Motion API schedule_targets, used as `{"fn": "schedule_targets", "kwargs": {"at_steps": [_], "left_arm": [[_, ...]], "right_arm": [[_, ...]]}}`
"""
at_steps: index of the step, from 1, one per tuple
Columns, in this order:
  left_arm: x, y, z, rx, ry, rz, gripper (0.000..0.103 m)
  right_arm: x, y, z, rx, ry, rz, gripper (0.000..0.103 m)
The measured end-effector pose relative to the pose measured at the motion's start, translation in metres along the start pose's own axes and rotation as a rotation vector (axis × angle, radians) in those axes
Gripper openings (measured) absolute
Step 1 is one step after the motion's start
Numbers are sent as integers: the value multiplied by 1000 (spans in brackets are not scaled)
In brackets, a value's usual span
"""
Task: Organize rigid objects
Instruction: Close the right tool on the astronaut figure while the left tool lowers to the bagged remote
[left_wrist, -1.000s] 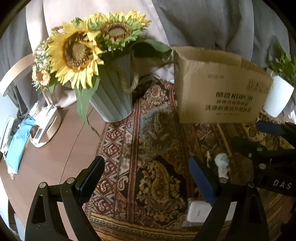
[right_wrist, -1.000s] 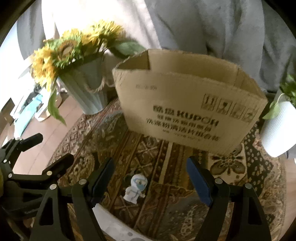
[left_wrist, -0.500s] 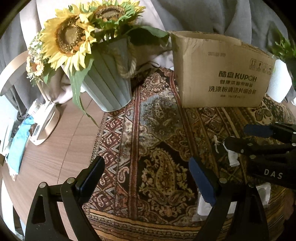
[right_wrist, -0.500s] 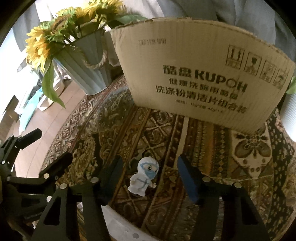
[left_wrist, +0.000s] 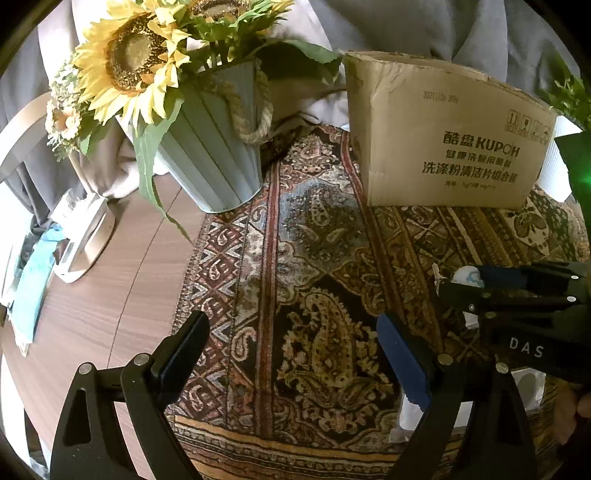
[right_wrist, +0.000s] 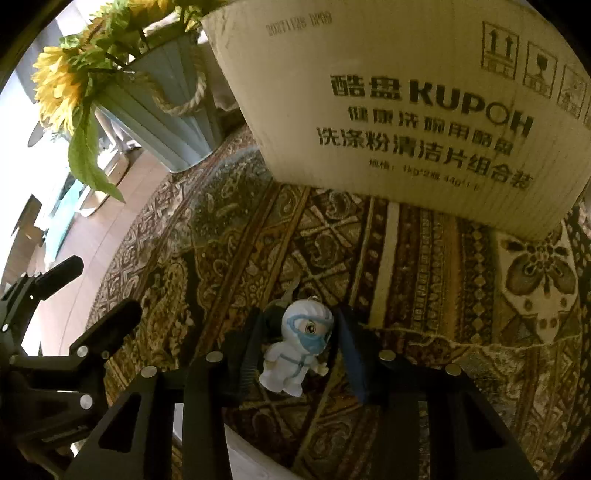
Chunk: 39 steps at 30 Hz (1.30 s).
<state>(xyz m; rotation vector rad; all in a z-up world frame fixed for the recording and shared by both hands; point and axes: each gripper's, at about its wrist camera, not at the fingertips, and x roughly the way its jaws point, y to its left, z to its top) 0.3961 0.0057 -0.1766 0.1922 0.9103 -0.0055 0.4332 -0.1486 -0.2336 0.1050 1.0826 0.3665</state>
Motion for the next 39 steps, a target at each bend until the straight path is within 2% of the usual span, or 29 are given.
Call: {"fn": "schedule_targets", "kwargs": {"at_steps": [1, 13, 28, 33, 39], "left_arm": [[0, 0, 0, 0, 1, -2, 93], [-9, -4, 1, 8, -12, -40, 92], [-50, -27, -4, 31, -53, -100, 92], [-66, -41, -7, 69, -71, -129, 92], [-81, -59, -6, 191, -97, -214, 92]], "right_arm": [[0, 1, 0, -3, 0, 0, 37], [-14, 4, -4, 4, -4, 16, 36], [-75, -3, -17, 13, -126, 10, 36], [-100, -4, -22, 8, -183, 6, 36], [-132, -9, -32, 20, -241, -24, 36]]}}
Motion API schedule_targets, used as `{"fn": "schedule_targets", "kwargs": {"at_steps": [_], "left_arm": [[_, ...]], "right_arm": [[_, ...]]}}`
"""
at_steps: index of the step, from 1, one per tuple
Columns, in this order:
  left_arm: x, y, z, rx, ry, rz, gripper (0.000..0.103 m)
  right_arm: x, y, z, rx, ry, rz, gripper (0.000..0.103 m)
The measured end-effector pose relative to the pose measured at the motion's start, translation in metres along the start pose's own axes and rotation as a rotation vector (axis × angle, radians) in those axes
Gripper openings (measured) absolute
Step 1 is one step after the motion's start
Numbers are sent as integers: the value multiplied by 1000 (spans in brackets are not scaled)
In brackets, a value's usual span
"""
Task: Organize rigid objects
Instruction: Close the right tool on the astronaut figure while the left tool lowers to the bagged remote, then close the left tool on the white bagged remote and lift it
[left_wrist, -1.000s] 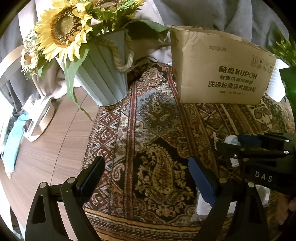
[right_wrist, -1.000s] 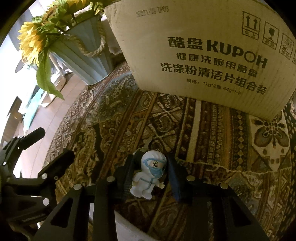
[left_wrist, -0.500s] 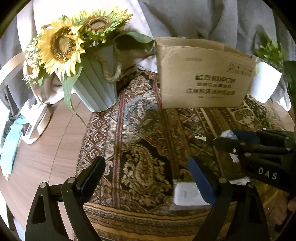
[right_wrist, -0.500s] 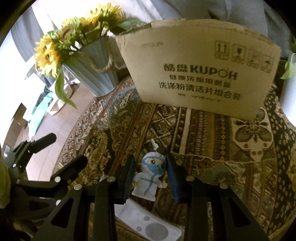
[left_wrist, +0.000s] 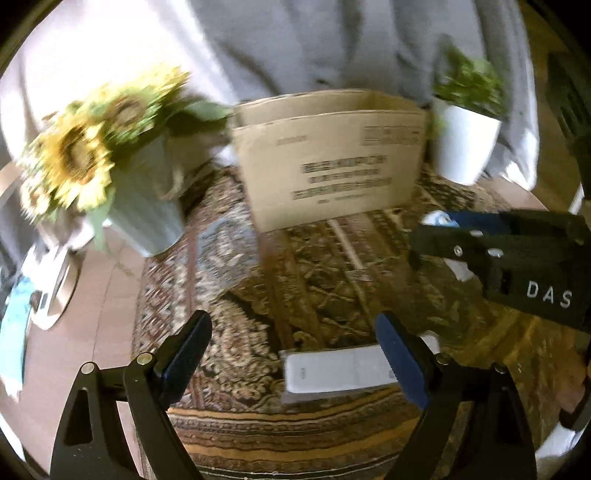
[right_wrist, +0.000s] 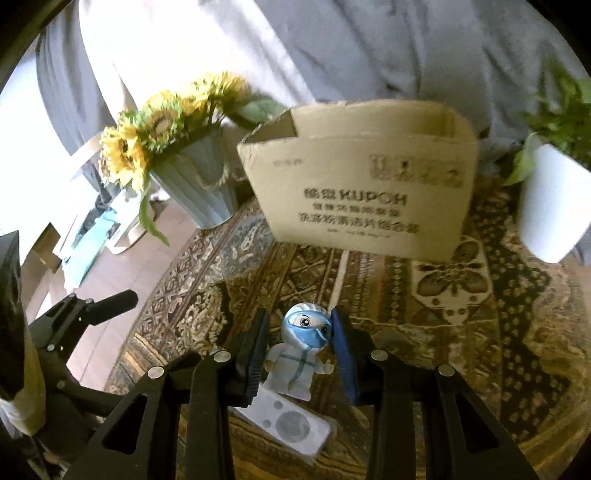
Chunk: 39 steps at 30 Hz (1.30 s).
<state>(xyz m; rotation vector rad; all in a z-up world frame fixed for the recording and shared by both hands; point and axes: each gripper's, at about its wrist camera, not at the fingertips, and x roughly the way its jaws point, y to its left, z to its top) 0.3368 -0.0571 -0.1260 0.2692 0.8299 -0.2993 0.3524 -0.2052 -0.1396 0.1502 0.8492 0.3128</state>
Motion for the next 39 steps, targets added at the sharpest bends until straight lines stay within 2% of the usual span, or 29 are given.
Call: {"fn": "schedule_targets", "kwargs": {"at_steps": [11, 15, 23, 32, 34, 39], "left_arm": [[-5, -24, 8, 387, -57, -217, 89], [-8, -30, 4, 532, -98, -277, 86], [-2, -36, -17, 825, -125, -385, 85], [22, -42, -32, 1049, -103, -510, 74], [28, -45, -35, 1097, -90, -538, 68], [43, -46, -43, 1157, -62, -571, 60]], "right_arm": [[-45, -2, -21, 150, -107, -200, 36], [-57, 4, -34, 213, -148, -278, 36], [-69, 31, -62, 292, -239, -458, 36], [-62, 55, -78, 289, -291, -613, 36], [-59, 58, -82, 296, -297, -634, 36], [-49, 64, -89, 285, -299, -704, 36]]}}
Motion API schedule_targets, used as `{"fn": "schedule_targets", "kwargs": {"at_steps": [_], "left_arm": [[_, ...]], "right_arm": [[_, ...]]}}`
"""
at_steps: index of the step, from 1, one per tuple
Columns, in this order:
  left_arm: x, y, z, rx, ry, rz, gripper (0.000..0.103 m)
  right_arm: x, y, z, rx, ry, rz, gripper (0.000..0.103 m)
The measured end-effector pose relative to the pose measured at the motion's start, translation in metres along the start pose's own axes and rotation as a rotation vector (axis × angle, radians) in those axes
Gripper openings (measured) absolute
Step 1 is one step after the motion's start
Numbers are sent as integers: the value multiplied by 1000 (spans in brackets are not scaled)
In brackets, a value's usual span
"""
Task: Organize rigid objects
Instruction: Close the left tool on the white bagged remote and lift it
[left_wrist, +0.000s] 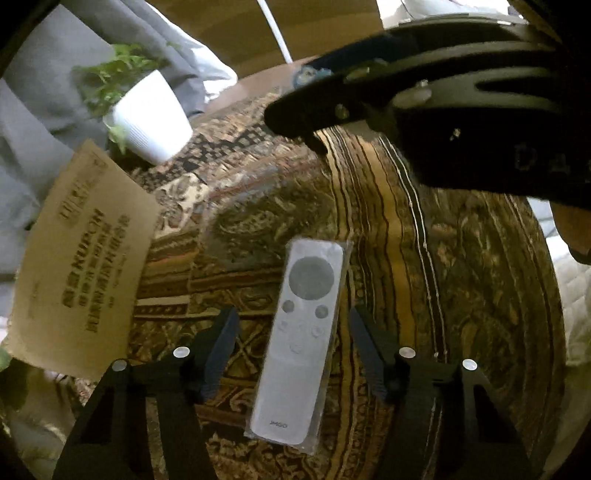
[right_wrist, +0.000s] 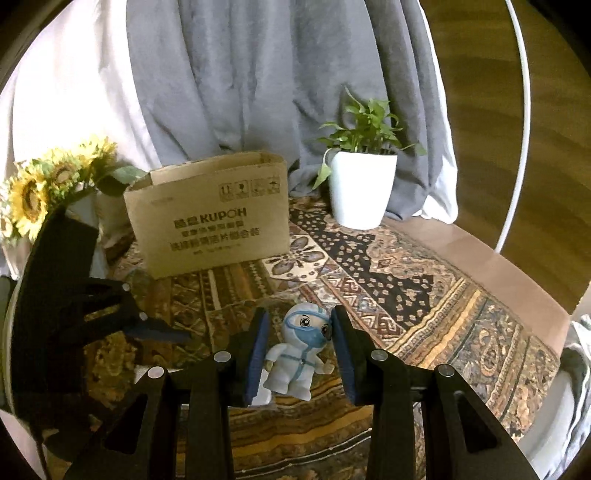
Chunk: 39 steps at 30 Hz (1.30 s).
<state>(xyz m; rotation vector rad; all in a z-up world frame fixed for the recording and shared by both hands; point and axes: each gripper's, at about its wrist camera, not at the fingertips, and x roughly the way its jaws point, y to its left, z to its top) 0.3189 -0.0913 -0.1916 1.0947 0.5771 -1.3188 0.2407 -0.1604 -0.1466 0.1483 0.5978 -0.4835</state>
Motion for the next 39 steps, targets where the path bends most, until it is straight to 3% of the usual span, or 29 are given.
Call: {"fn": "schedule_targets", "kwargs": {"at_steps": [9, 12, 17, 19, 25, 33, 39], "left_arm": [[14, 4, -12, 9, -3, -49, 53], [15, 7, -12, -2, -9, -82, 46], [21, 26, -17, -159, -20, -195, 42], [22, 31, -18, -223, -25, -208, 42], [23, 36, -23, -456, -68, -183, 42], [23, 24, -22, -655, -111, -38, 42], [14, 26, -24, -839, -134, 21, 39]], "right_arm": [[13, 8, -14, 6, 13, -39, 36], [16, 7, -15, 19, 22, -37, 36], [19, 8, -15, 21, 30, -44, 36], [20, 8, -14, 16, 31, -47, 36], [19, 3, -11, 18, 24, -50, 36], [23, -15, -13, 33, 41, -56, 36], [21, -24, -12, 32, 33, -30, 36]]}}
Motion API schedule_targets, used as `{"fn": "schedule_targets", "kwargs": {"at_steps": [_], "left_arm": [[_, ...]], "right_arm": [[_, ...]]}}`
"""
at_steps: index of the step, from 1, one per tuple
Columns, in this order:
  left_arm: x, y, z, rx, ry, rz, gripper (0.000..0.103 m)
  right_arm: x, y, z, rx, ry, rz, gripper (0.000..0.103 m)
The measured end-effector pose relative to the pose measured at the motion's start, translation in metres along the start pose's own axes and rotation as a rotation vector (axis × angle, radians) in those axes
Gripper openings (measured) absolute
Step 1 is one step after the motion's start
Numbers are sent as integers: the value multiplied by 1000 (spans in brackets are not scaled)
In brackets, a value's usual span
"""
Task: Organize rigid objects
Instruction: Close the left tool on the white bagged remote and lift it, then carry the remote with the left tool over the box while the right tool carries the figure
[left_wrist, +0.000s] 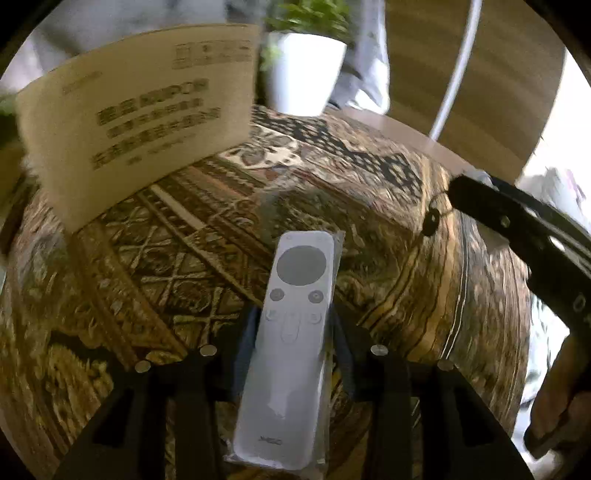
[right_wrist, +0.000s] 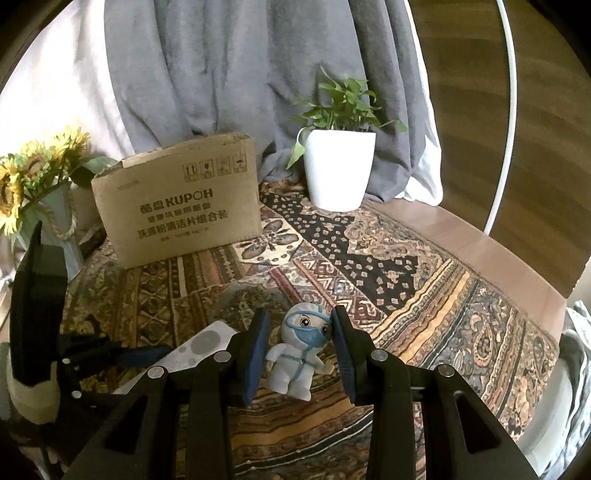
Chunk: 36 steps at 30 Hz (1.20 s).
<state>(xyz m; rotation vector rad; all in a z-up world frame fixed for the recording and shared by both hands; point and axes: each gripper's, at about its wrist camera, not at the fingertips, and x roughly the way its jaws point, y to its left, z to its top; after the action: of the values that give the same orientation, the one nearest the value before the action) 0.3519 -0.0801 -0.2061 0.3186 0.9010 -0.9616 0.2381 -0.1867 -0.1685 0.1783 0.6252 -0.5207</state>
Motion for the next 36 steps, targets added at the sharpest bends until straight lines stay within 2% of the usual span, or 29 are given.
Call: {"fn": "schedule_targets", "kwargs": {"at_steps": [10, 22, 36], "left_arm": [[-42, -9, 5, -146, -120, 78, 38], [-95, -21, 16, -232, -242, 198, 38], [-143, -27, 49, -308, -361, 336, 38]], "right_arm": [[-20, -6, 18, -56, -58, 91, 36], [-47, -2, 50, -151, -144, 202, 36], [-63, -1, 96, -204, -244, 306, 36]]}}
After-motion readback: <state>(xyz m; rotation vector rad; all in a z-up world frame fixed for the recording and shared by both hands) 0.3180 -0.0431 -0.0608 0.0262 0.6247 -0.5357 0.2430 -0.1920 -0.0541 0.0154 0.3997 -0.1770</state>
